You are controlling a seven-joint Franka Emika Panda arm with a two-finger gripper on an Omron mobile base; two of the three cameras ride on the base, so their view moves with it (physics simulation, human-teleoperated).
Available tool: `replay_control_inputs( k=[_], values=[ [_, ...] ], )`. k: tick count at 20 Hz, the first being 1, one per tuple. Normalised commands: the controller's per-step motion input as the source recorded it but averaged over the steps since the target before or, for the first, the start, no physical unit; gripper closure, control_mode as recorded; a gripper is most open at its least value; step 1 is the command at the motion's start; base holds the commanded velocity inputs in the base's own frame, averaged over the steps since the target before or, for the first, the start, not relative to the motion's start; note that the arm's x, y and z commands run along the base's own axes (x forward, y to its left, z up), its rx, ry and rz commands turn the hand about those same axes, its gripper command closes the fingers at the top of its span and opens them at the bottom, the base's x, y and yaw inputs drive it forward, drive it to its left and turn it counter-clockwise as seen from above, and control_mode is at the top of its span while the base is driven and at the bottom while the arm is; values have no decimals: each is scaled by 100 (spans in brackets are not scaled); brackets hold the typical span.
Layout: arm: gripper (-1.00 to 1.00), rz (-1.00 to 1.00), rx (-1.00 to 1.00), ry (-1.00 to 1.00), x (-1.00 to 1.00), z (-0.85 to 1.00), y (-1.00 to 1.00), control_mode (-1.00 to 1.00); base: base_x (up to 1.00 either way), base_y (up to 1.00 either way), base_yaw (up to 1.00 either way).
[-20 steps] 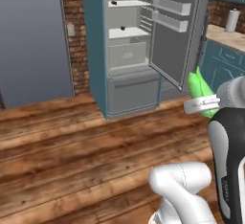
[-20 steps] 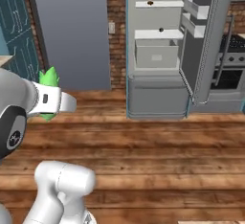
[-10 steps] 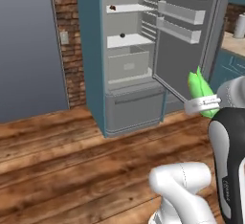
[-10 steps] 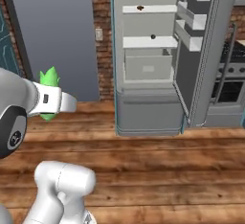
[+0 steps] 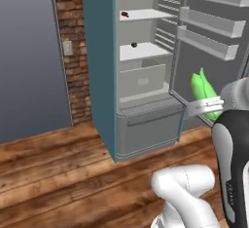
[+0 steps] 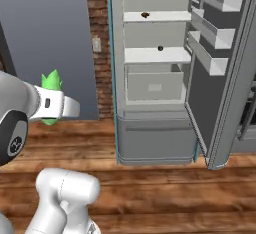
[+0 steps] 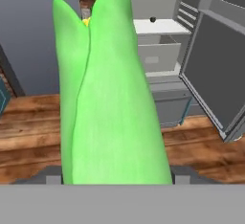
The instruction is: Transport the steak and corn to the fridge. Place the steak on the rack containing meat and place the corn on the rack containing the vegetable, ensuring meats and vegetables are on different racks.
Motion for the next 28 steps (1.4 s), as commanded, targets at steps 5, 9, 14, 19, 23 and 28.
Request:
replay_control_inputs(
  k=[5,9,14,19,23,28],
  values=[
    [100,0,0,0,0,0,0,100,100,-49,-3],
    [100,0,0,0,0,0,0,100,100,-58,-8],
    [100,0,0,0,0,0,0,100,100,-11,-12],
    [100,0,0,0,0,0,0,100,100,0,-11],
    [100,0,0,0,0,0,0,100,100,-2,-4],
    [100,0,0,0,0,0,0,100,100,-19,1]
  ],
)
